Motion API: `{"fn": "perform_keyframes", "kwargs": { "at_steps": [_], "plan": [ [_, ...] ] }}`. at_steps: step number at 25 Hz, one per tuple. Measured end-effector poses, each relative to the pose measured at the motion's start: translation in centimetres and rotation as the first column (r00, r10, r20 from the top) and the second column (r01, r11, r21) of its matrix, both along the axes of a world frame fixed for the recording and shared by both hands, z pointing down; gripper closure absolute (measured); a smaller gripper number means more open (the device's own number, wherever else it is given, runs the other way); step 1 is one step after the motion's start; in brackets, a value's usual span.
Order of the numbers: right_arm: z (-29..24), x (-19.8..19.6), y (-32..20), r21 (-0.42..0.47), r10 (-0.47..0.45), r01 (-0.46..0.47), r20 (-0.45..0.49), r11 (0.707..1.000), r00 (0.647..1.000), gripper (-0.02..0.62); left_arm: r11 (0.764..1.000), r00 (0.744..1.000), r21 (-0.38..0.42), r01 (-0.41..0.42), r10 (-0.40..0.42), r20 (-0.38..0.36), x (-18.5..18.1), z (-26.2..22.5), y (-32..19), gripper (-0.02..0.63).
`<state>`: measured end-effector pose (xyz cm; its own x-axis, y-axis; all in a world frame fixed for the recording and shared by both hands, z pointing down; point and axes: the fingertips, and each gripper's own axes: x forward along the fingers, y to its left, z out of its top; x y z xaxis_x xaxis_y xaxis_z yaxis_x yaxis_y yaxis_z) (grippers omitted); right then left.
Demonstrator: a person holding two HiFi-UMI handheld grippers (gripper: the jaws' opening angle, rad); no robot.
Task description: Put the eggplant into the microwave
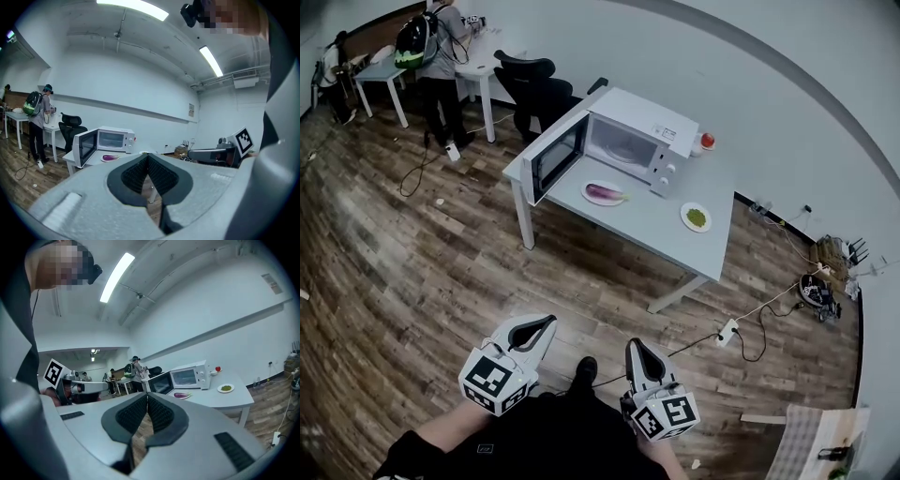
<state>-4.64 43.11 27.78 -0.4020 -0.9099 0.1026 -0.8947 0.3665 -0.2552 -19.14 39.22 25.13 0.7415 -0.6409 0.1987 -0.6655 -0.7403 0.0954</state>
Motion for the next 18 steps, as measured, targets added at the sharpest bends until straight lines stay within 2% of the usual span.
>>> {"fn": "perform_keyframes", "kwargs": {
  "at_steps": [10,14,18],
  "plan": [
    [0.3,7.4,-9.4,-0.015,-0.086,0.086,0.031,0.996,0.996,0.578,0.996,0.996,-0.022,0.09,-0.089,0.022,6.7,0.1,-8.9,0.598],
    [0.5,9.5,-11.9,-0.014,-0.123,0.124,0.032,0.992,0.992,0.578,0.991,0.99,0.013,0.136,-0.136,0.028,7.8,-0.9,-12.1,0.598],
    [0.8,10.5,-14.0,-0.029,-0.135,0.137,0.057,0.99,0.989,0.578,0.989,0.988,0.026,0.143,-0.144,0.048,8.6,-1.4,-14.6,0.598]
  ]
}}
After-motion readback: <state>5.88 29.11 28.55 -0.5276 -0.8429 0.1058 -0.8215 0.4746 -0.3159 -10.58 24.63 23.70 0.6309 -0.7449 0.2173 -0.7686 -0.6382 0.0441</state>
